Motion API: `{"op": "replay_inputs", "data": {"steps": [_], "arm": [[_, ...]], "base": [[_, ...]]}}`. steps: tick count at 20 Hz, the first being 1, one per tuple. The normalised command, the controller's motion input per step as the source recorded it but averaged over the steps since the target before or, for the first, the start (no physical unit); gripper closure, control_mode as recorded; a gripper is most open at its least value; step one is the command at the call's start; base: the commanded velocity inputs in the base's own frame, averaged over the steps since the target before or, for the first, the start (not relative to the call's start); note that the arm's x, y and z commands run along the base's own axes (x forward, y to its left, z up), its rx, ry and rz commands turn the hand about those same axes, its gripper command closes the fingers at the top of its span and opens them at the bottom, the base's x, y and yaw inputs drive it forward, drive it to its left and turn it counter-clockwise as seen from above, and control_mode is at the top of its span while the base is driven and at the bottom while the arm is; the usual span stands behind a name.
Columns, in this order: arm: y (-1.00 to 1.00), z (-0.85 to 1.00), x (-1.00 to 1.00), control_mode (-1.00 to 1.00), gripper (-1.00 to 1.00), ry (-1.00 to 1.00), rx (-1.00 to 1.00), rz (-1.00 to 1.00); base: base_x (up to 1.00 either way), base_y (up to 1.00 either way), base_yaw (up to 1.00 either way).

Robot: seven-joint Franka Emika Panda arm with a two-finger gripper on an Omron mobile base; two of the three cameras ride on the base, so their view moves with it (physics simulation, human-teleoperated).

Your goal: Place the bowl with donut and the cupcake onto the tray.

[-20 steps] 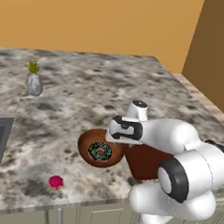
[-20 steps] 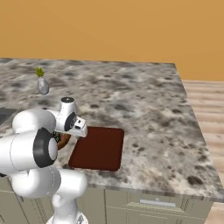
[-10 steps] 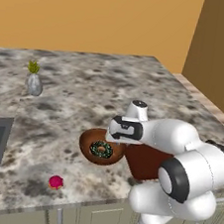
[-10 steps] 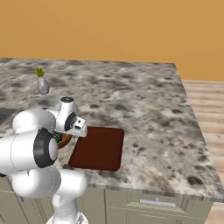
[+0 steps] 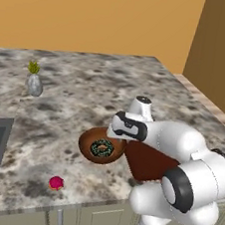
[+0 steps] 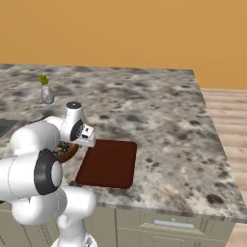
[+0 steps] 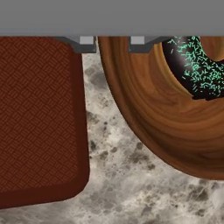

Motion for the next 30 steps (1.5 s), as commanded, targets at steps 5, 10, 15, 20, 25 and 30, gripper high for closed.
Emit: {"op": "replay_inputs", "data": {"steps": [5,10,15,20,25,30], "arm": [[-0.01,0.15,0.01,-1.0,1.0,-0.01,0.05,0.0],[-0.36,0.51,0.0,-1.0,1.0,0.0,0.12,0.0],[-0.77,0.63,0.0,-1.0,1.0,0.0,0.13,0.0],[-0.99,0.19,0.05,-1.0,1.0,0.0,0.06,0.0],[-0.84,-0.03,0.4,-1.0,1.0,0.07,0.0,0.0],[-0.64,-0.01,0.45,-1.0,1.0,0.05,0.0,0.0]], "base": [[0.0,0.0,0.0],[0.0,0.0,0.0],[0.0,0.0,0.0],[0.0,0.0,0.0],[0.0,0.0,0.0],[0.0,0.0,0.0]]}}
